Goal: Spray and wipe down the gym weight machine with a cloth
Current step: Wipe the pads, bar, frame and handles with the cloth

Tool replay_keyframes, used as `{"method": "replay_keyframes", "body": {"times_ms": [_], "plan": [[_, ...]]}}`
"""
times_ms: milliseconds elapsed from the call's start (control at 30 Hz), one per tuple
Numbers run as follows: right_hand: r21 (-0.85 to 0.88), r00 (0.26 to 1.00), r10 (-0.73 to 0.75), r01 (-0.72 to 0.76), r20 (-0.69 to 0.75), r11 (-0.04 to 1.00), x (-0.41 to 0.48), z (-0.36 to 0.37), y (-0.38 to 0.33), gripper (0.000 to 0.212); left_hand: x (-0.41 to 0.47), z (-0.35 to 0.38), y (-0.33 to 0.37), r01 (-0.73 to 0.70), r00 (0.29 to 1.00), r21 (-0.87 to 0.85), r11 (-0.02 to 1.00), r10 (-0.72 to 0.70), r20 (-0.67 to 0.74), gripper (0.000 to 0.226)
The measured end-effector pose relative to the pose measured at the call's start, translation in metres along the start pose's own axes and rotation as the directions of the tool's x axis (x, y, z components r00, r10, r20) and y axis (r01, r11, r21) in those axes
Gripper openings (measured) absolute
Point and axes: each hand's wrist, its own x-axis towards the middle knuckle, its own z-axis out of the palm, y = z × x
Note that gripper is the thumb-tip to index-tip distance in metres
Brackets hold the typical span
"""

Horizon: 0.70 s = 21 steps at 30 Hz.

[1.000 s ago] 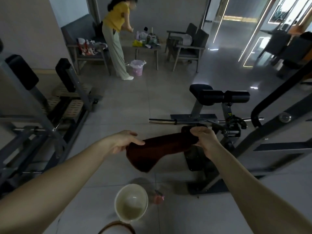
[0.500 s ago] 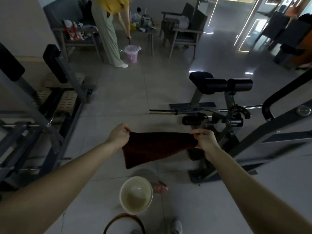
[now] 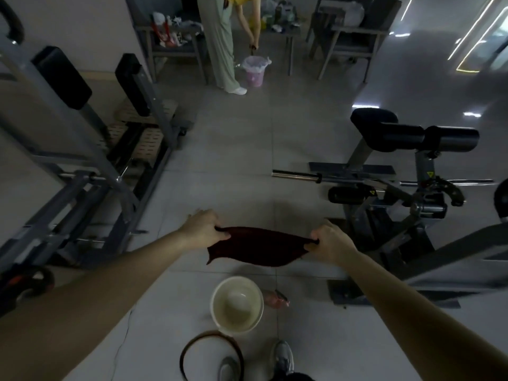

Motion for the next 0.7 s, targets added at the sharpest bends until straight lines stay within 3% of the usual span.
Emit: {"method": "replay_keyframes", "body": {"times_ms": [33,133,267,367,467,567,633,700], "plan": [[0.01,0.999,0.02,-0.021,0.047,1.0,0.003,0.004,-0.004,0.023,-0.002,0.003,-0.002,0.01,0.999,0.019,1.0,-0.01,-0.044,0.046],[0.269,0.979,0.112,-0.156,0.17,0.95,0.007,0.022,-0.019,0.029,-0.011,0.019,-0.005,0.084,0.994,-0.087,0.993,-0.09,-0.059,0.027],[0.435,0.961,0.051,-0.17,0.272,0.885,0.006,0.054,-0.042,0.024,-0.024,0.043,0.0,0.189,0.974,-0.101,0.977,-0.2,-0.106,0.04],[0.584,0.94,0.047,-0.249,0.339,0.773,0.0,0.073,-0.064,0.021,-0.033,0.054,0.004,0.306,0.952,-0.238,0.922,-0.3,0.06,0.03],[0.693,0.917,0.023,-0.316,0.397,0.648,-0.012,0.087,-0.086,0.02,-0.044,0.072,0.013,0.422,0.906,-0.426,0.8,-0.356,0.229,0.025],[0.782,0.896,-0.055,-0.353,0.44,0.514,-0.015,0.106,-0.099,0.037,-0.051,0.089,0.024,0.495,0.869,-0.562,0.663,-0.391,0.304,0.025],[0.807,0.898,-0.082,-0.343,0.431,0.481,-0.013,0.115,-0.101,0.053,-0.054,0.093,0.025,0.526,0.85,-0.695,0.49,-0.343,0.4,0.024],[0.814,0.91,-0.123,-0.286,0.396,0.506,-0.014,0.121,-0.1,0.053,-0.055,0.093,0.019,0.54,0.84,-0.78,0.317,-0.259,0.476,0.03]]}}
